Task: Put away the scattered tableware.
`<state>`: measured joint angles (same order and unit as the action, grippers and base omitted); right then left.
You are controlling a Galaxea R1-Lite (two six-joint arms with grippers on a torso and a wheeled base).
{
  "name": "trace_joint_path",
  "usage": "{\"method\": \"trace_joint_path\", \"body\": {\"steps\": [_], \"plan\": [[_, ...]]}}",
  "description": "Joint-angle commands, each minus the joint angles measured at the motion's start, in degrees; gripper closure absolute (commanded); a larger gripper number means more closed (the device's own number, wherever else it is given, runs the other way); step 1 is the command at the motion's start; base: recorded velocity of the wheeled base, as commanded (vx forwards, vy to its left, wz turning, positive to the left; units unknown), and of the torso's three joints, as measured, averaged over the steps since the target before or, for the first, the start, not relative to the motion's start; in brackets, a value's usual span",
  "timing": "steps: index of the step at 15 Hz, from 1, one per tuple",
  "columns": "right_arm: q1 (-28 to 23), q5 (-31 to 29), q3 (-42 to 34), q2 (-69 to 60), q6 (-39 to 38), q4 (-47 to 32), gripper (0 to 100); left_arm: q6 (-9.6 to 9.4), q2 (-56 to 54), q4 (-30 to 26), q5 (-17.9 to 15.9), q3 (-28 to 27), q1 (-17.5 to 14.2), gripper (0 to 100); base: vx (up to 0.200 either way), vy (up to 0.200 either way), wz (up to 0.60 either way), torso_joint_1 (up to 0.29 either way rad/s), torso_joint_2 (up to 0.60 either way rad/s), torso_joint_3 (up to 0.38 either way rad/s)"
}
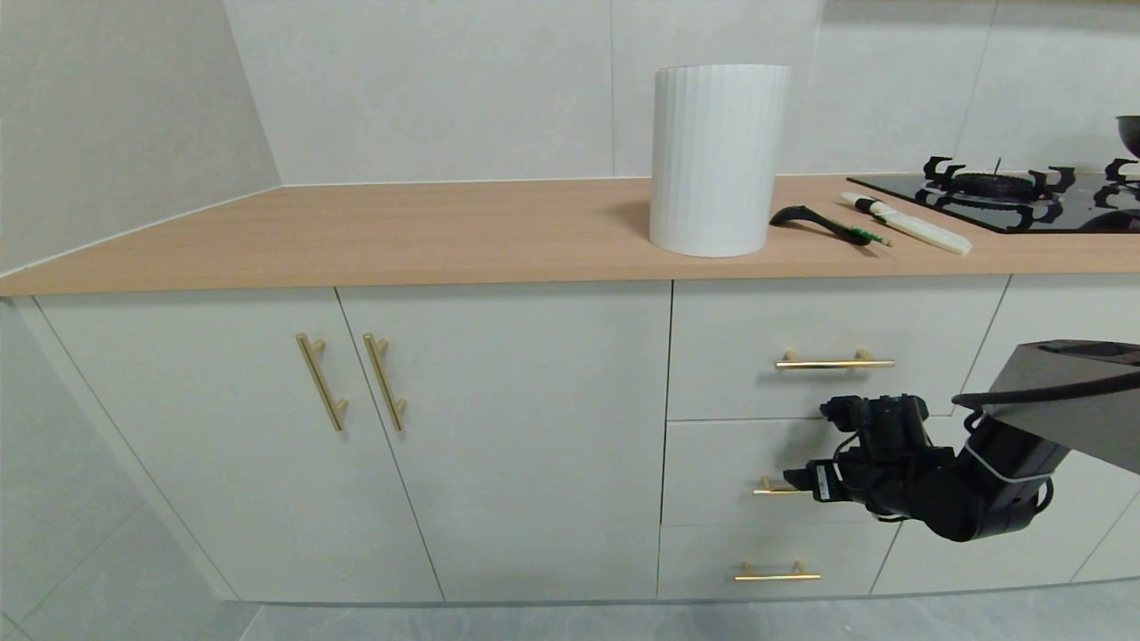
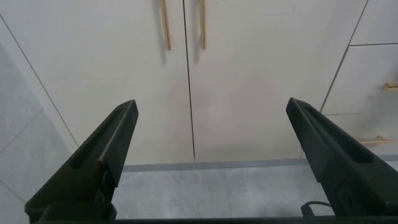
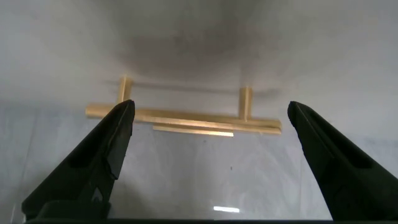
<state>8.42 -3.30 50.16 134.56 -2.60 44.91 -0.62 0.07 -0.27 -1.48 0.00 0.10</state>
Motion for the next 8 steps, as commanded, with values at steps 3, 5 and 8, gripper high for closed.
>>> {"method": "trace_joint_path", "body": {"steps": [3,5,8], "plan": [[0.0,-0.3,2.0,3.5,-1.2,0.5,0,0.01,0.0,0.0,0.0,0.0,0.0,0,0.000,0.000,0.00,0.000,0.00,0.000],[-0.2,-1.1,3.0,4.5,-1.4,0.5,0,0.01,0.0,0.0,0.0,0.0,0.0,0,0.000,0.000,0.00,0.000,0.00,0.000],[-0.2,-3.0,3.7,6.0,-1.4,0.2,0,0.01,0.0,0.0,0.0,0.0,0.0,0,0.000,0.000,0.00,0.000,0.00,0.000]]}}
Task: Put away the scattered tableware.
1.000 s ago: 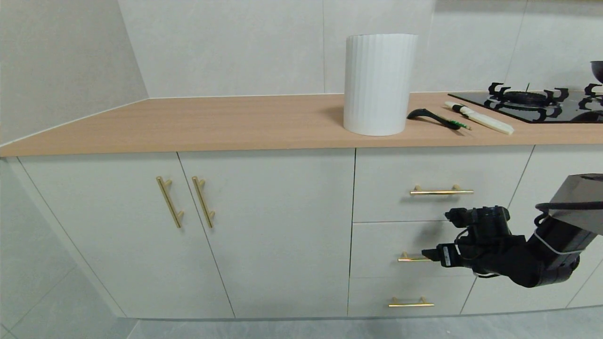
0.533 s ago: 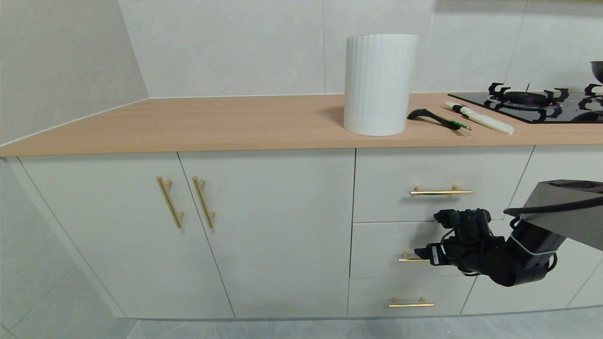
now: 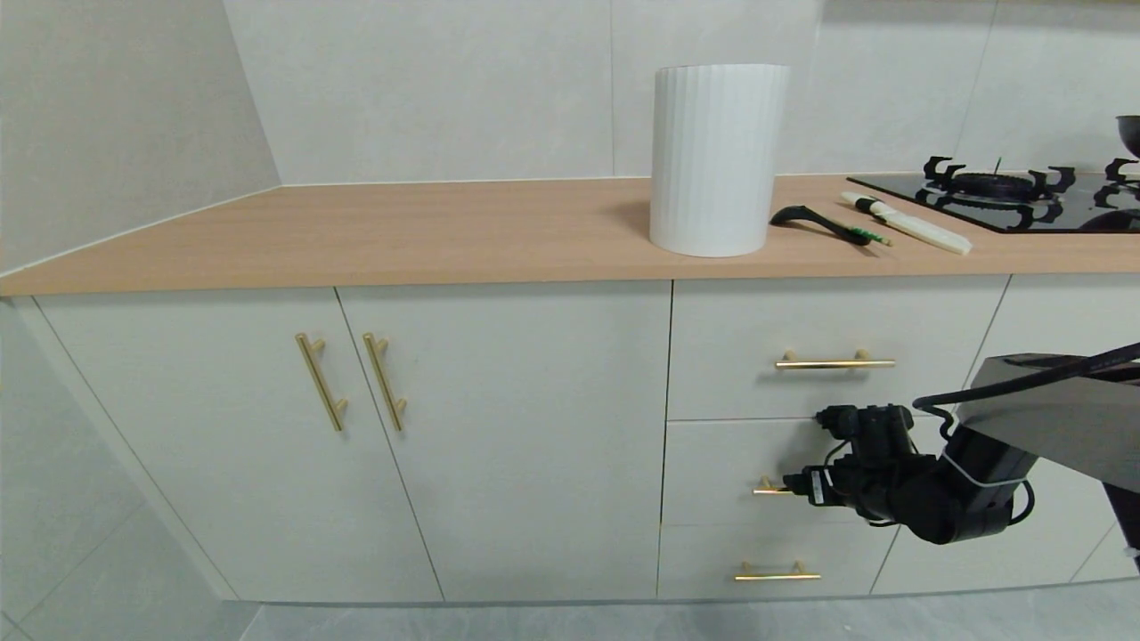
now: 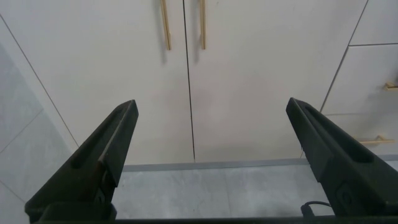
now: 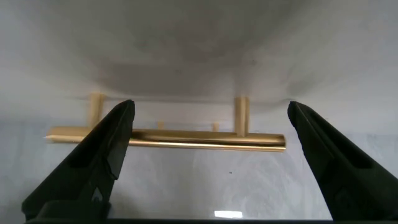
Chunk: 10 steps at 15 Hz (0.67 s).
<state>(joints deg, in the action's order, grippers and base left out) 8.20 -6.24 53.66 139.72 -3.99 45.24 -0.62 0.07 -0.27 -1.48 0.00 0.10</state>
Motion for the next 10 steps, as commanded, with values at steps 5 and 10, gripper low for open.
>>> {"method": "trace_joint_path", "body": {"steps": [5,10], "plan": [[0.0,-0.1,0.0,1.3,0.3,-0.3,0,0.01,0.0,0.0,0.0,0.0,0.0,0,0.000,0.000,0.00,0.000,0.00,0.000],[0.1,-0.1,-0.3,1.0,0.3,-0.5,0,0.01,0.0,0.0,0.0,0.0,0.0,0,0.000,0.000,0.00,0.000,0.00,0.000]]}}
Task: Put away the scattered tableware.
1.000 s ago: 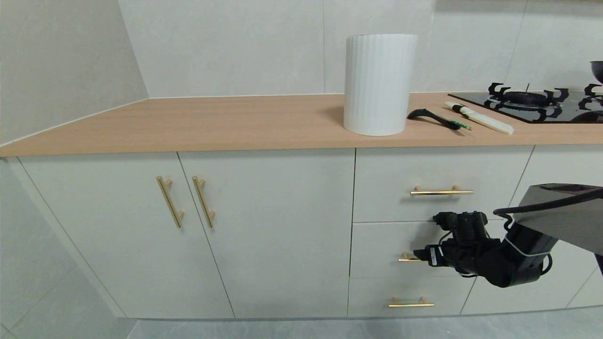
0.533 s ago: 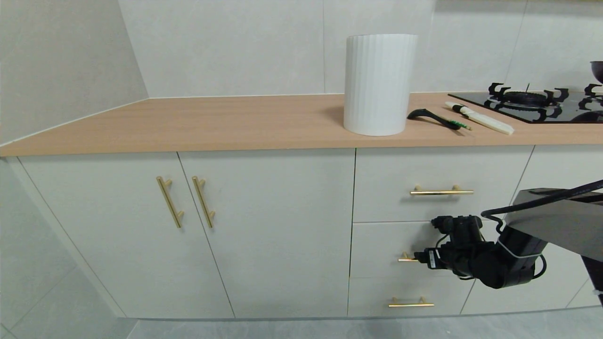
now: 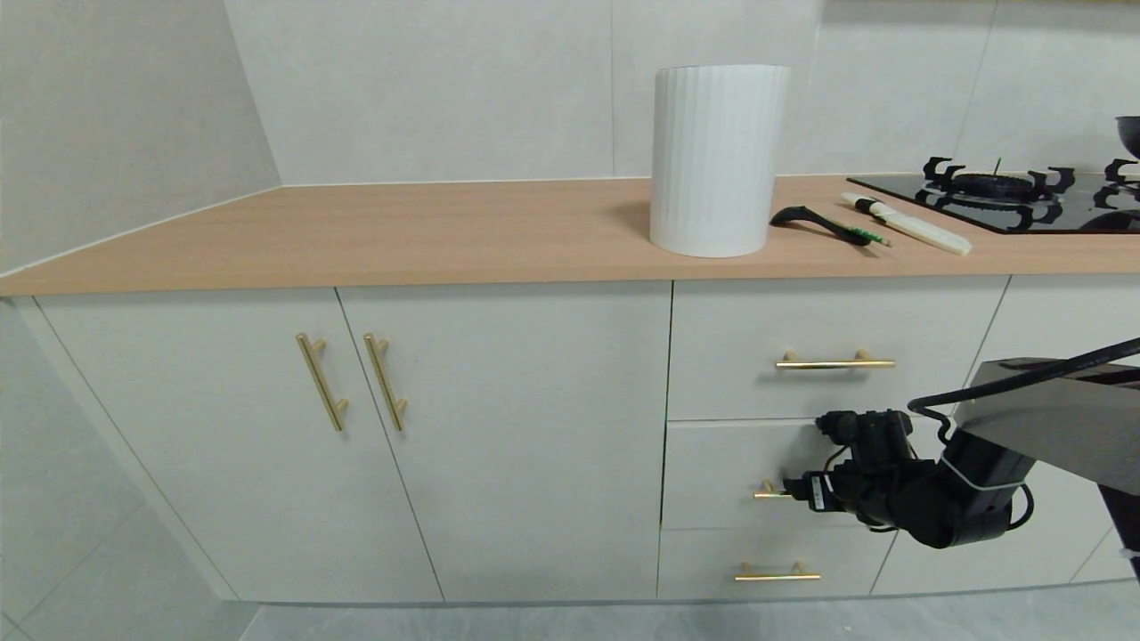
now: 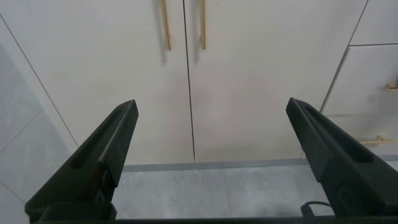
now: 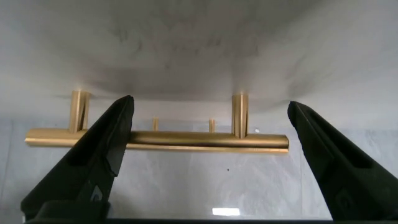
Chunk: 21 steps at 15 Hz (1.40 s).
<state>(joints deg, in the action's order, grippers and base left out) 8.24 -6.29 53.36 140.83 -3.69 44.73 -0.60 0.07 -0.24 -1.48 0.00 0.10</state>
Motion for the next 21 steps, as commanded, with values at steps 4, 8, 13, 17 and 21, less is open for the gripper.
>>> {"method": "trace_joint_path", "body": {"steps": [4,8,13,17,21], "plan": [[0.0,0.0,-0.5,-1.5,0.0,-1.8,0,-0.02,0.0,0.0,0.0,0.0,0.0,0,0.000,0.000,0.00,0.000,0.00,0.000],[1.3,1.8,-3.3,-18.4,0.0,-23.9,0,-0.02,0.0,0.0,0.0,0.0,0.0,0,0.000,0.000,0.00,0.000,0.00,0.000],[2.0,5.4,-3.9,-38.0,1.4,-37.9,0,-0.02,0.0,0.0,0.0,0.0,0.0,0,0.000,0.000,0.00,0.000,0.00,0.000],[3.6,5.0,-4.1,-35.5,0.7,-30.8,0,-0.02,0.0,0.0,0.0,0.0,0.0,0,0.000,0.000,0.00,0.000,0.00,0.000],[3.9,1.0,-4.6,-26.7,-0.5,-21.8,0,-0.02,0.0,0.0,0.0,0.0,0.0,0,0.000,0.000,0.00,0.000,0.00,0.000]]}}
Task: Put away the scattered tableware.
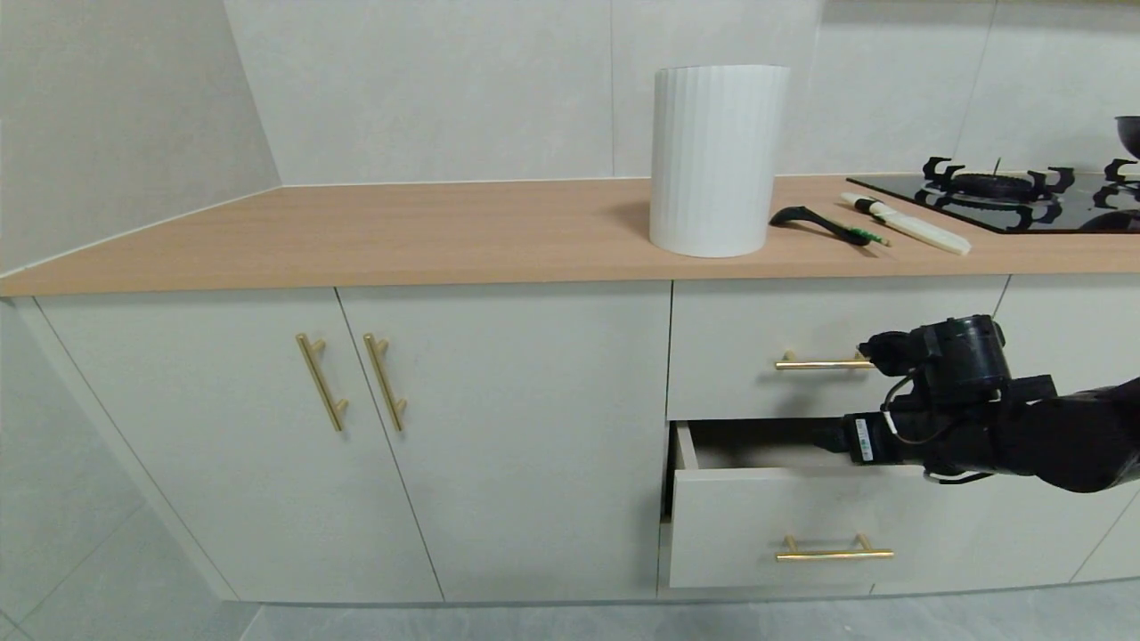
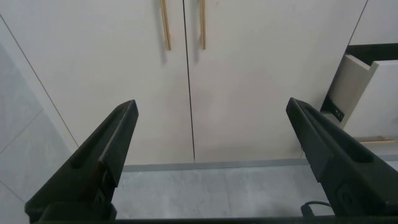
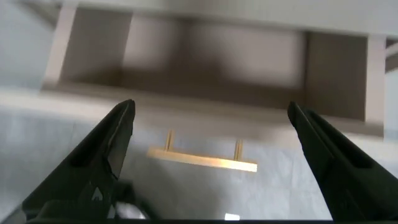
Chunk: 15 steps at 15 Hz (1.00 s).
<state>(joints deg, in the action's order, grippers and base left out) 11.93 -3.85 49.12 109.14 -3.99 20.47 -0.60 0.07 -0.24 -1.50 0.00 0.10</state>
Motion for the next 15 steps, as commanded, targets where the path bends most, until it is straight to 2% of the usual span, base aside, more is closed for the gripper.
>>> {"method": "trace_joint_path", "body": {"steps": [1,3,8,15], "plan": [[0.2,-1.9,-0.3,6.2,-0.2,3.9,0,-0.02,0.0,0.0,0.0,0.0,0.0,0,0.000,0.000,0.00,0.000,0.00,0.000],[0.2,-2.6,-0.3,8.9,-1.4,6.4,0,-0.02,0.0,0.0,0.0,0.0,0.0,0,0.000,0.000,0.00,0.000,0.00,0.000],[0.1,-2.4,-0.2,10.3,-1.6,6.5,0,-0.02,0.0,0.0,0.0,0.0,0.0,0,0.000,0.000,0.00,0.000,0.00,0.000],[0.0,-0.5,-2.3,6.8,-0.9,6.0,0,-0.02,0.0,0.0,0.0,0.0,0.0,0,0.000,0.000,0.00,0.000,0.00,0.000]]}}
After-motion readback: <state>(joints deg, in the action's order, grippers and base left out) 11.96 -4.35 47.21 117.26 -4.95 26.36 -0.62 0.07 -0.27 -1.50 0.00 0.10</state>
